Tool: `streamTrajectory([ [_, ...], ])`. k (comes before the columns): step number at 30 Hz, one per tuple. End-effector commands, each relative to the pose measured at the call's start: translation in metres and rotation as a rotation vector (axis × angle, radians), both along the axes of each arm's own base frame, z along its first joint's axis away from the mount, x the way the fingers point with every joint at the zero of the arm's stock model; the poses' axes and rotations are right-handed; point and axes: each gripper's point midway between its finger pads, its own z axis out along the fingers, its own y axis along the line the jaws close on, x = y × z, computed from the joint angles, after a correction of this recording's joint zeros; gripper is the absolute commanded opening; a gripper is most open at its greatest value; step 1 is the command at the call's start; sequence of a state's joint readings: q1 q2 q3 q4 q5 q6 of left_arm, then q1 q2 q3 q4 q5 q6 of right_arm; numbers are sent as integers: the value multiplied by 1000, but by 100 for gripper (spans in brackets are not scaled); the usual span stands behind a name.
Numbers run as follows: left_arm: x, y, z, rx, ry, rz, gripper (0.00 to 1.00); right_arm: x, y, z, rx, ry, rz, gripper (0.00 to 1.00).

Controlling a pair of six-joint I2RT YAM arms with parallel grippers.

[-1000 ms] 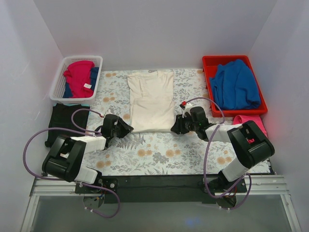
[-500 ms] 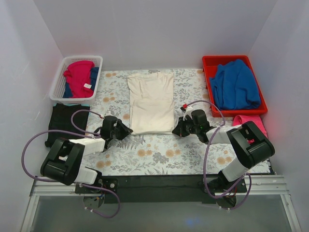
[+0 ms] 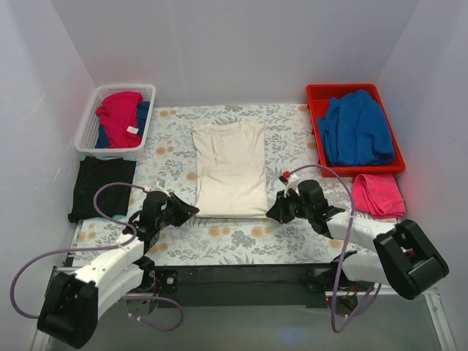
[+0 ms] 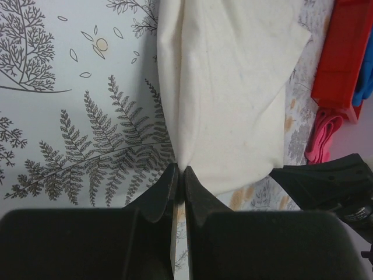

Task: Fold and stack the t-shirts
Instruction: Grab one side of the 2/3 rectangular tshirt with both arms, then fold the long partially folded tshirt into a neat square

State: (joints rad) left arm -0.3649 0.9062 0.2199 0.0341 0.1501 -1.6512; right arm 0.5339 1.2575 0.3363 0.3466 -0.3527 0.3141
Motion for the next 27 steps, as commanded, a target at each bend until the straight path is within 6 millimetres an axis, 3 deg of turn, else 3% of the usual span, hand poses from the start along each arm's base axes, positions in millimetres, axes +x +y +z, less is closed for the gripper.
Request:
streamTrajectory([
  [1, -11, 17, 3, 37, -9, 70, 0, -13, -14, -9, -89, -3, -30, 1],
  [3, -15, 25, 2, 56, -9, 100, 0, -23, -11, -7, -92, -12, -23, 1],
  [5, -14, 28, 15, 47, -58, 118, 0, -29, -9, -7, -112, -32, -26, 1],
  [7, -15, 35, 16, 73, -64, 149, 0, -31, -8, -1, -119, -58, -44, 1],
  [11, -6, 45, 36, 119, -119, 185, 0, -26, -7, 14, -134, -109, -80, 1],
  [18, 26, 60, 73, 228, -207, 260, 0, 9, -3, 58, -162, -243, -157, 1],
  [19, 30, 61, 79, 234, -221, 270, 0, 19, 0, 73, -156, -273, -176, 1],
  [21, 41, 58, 93, 225, -257, 277, 0, 28, 3, 75, -188, -292, -174, 1],
  [23, 51, 56, 93, 242, -255, 280, 0, 43, 9, 90, -194, -329, -194, 1],
  [25, 65, 51, 110, 235, -297, 280, 0, 58, 10, 89, -243, -344, -214, 1],
  [26, 72, 50, 107, 251, -287, 280, 0, 67, 17, 103, -228, -366, -220, 1],
  [27, 78, 48, 111, 257, -294, 281, 0, 73, 20, 100, -239, -362, -218, 1],
])
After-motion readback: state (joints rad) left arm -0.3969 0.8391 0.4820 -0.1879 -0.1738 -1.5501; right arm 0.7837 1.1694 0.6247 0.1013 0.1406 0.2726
